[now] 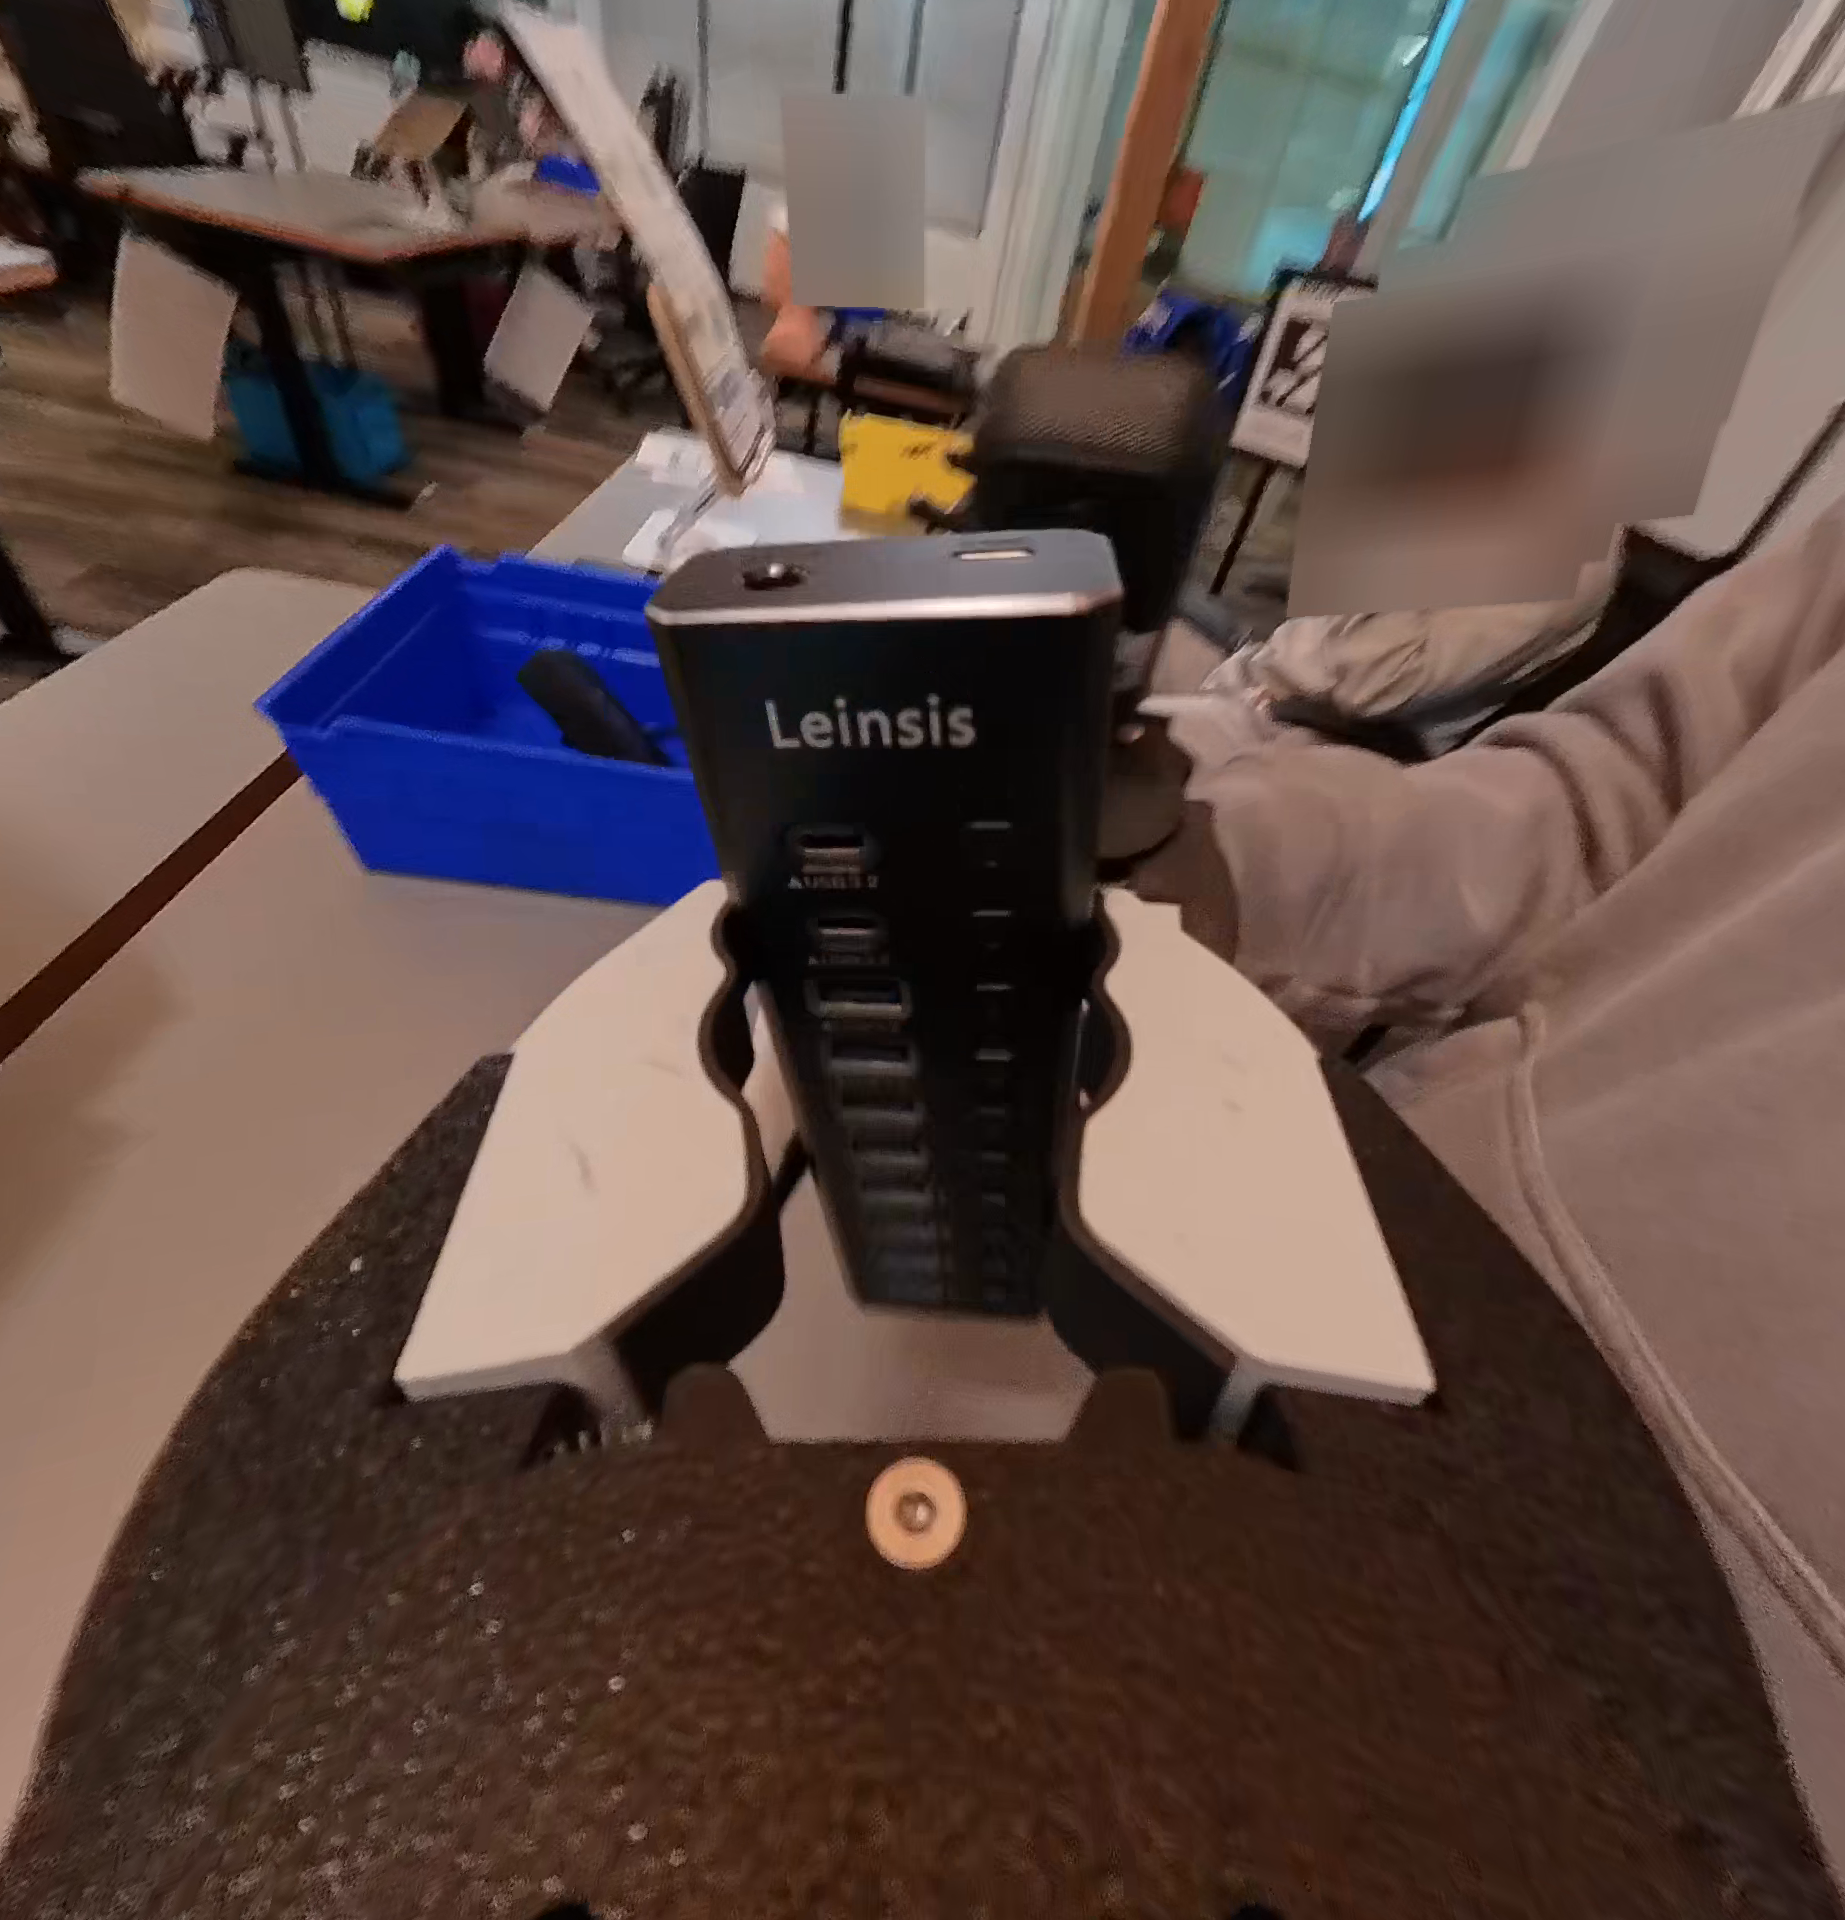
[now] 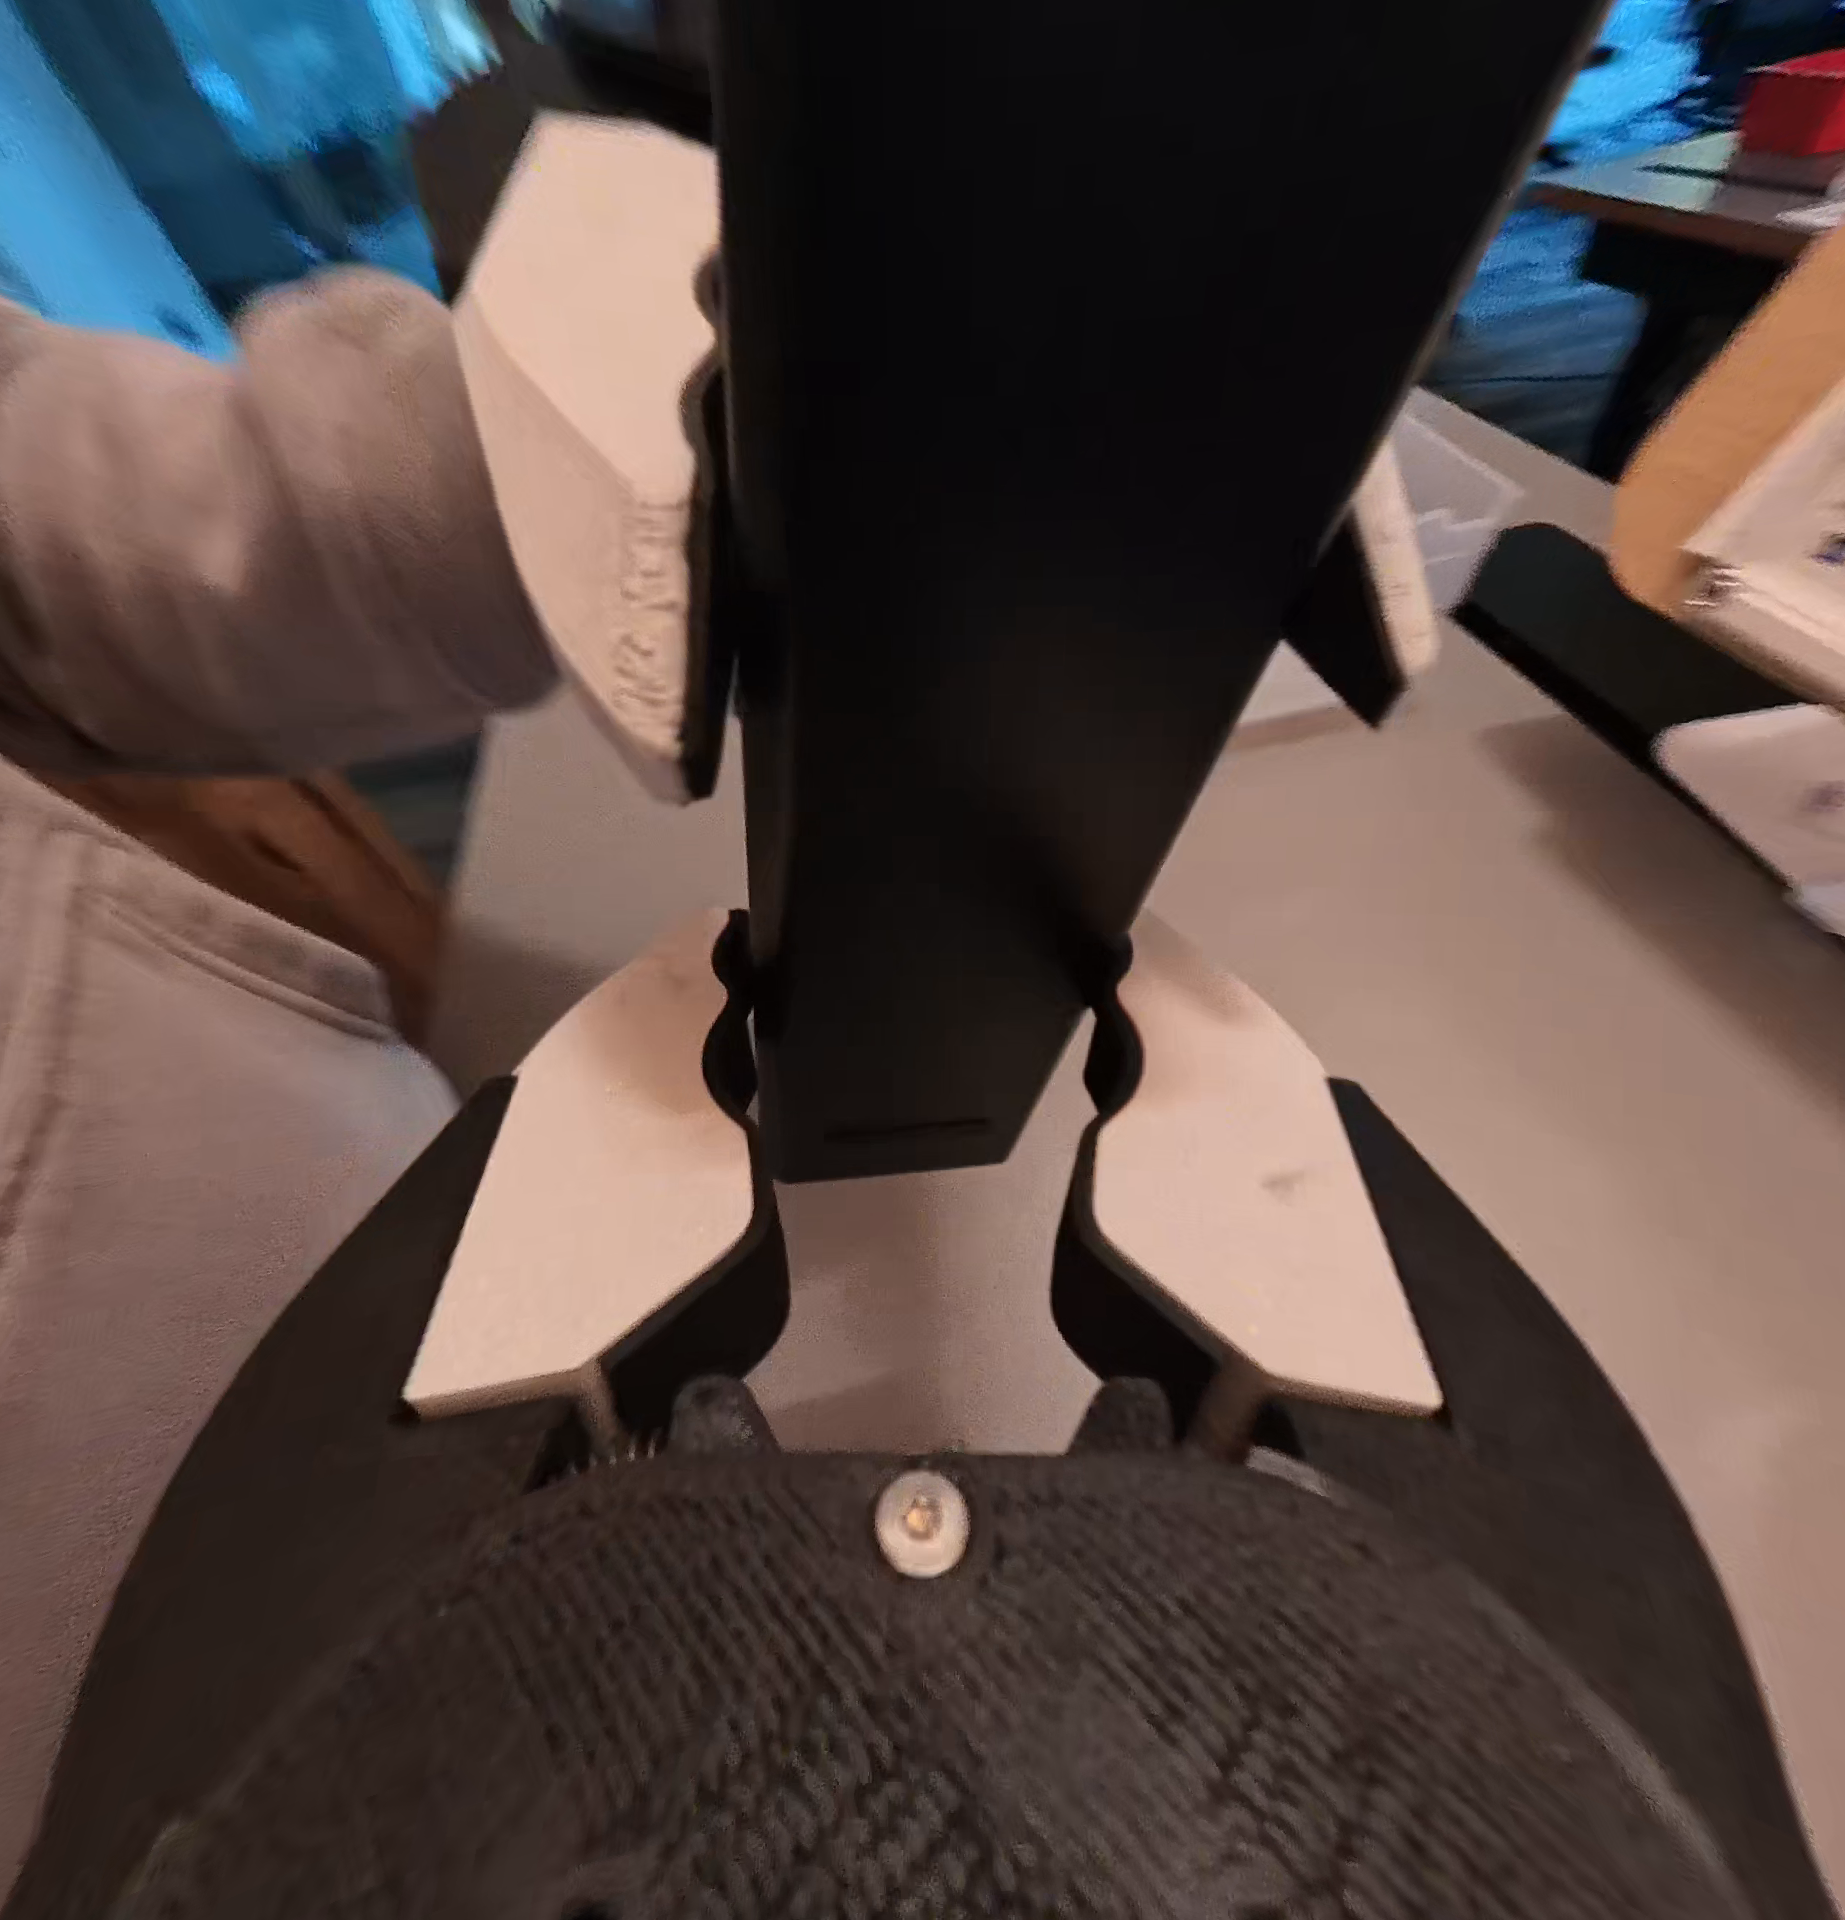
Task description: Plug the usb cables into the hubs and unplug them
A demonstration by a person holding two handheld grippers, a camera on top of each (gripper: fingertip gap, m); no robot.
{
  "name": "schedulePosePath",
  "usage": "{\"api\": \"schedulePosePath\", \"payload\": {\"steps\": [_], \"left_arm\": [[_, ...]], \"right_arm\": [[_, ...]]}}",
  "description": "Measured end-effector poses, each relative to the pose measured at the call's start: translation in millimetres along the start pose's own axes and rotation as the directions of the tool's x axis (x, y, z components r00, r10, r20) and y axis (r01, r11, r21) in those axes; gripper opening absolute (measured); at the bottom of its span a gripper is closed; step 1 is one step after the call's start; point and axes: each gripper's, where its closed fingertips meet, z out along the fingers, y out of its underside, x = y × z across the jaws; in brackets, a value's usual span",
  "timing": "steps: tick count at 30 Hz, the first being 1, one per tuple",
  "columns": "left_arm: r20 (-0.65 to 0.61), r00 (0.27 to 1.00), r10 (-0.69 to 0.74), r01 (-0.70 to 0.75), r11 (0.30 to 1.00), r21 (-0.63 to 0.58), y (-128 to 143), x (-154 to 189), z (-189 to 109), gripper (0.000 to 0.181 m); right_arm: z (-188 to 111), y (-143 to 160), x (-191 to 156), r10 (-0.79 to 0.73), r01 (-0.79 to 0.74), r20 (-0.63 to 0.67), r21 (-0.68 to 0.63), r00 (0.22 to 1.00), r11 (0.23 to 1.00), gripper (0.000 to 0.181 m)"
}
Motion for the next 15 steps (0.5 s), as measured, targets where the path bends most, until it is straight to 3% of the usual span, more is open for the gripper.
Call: {"api": "schedulePosePath", "payload": {"steps": [2, 5, 12, 15], "left_arm": [[0.047, 0.999, 0.022, -0.021, 0.999, -0.024, -2.7, -1.5, -4.6, 0.06], [0.049, 0.997, 0.064, -0.066, 0.997, 0.029, -23.0, 5.7, -11.7, 0.067], [-0.045, 0.971, 0.235, -0.239, 0.962, -0.133, -13.5, 18.2, -17.6, 0.066], [-0.093, 0.969, 0.231, -0.242, 0.96, -0.143, -11.6, 22.5, -20.6, 0.067]], "right_arm": [[-6.2, 6.1, 12.9, -0.088, 0.079, -0.124, -0.076, 0.988, 0.994, 0.062], [-10.9, 9.4, 21.4, -0.223, 0.194, -0.216, -0.146, 0.951, 0.97, 0.062], [-5.9, 17.9, 9.9, -0.254, 0.231, -0.125, -0.17, 0.959, 0.958, 0.062], [-4.7, 17.6, 4.4, -0.249, 0.235, -0.092, -0.139, 0.964, 0.962, 0.062]]}}
